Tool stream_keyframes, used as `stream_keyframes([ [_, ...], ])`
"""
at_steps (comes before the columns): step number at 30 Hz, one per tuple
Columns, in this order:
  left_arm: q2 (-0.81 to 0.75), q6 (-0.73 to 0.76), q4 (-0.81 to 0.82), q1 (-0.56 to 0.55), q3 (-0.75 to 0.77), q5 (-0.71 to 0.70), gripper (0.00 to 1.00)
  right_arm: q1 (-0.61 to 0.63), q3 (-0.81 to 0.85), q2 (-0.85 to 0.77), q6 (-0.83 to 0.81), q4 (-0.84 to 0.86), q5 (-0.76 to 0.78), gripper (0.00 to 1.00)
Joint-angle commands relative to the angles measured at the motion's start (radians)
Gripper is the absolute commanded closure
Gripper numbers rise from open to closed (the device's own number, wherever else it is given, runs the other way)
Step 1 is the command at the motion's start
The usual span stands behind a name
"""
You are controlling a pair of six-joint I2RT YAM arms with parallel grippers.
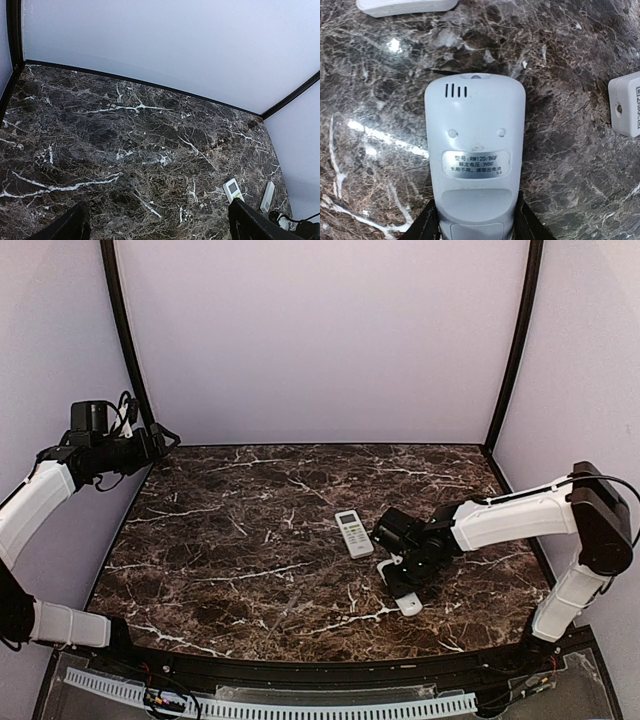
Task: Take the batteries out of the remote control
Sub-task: Pick up the remote control from the center of the board, then pass from the right arm to the left
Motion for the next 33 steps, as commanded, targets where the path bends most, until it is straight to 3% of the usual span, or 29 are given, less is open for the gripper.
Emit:
stream_keyframes([
  [1,-0.002,0.011,-0.015,-0.006,-0.006,-0.004,0.04,0.014,0.023,-0.085,-0.034,0.038,0.0,0.75],
  [4,0.004,0.01,0.001,-0.028,-0.013,0.022,0.05,0.014,0.034,-0.128,-0.071,0.081,-0.028,0.75],
  [10,0.075,0.013,0.028,-0.217,-0.023,0.072,0.07,0.014,0.094,-0.103,-0.143,0.225,-0.067,0.75],
  [18,0.259,-0.057,0.107,-0.386,-0.022,0.323,0.17,0.03,0.246,0.063,-0.252,0.443,-0.153,0.75],
  [28,0.333,-0.097,0.164,-0.434,-0.029,0.429,0.18,0.073,0.461,0.242,-0.325,0.501,-0.209,0.74],
  [33,0.363,-0.115,0.148,-0.434,-0.019,0.436,0.26,0.093,0.52,0.278,-0.345,0.509,-0.218,0.74],
])
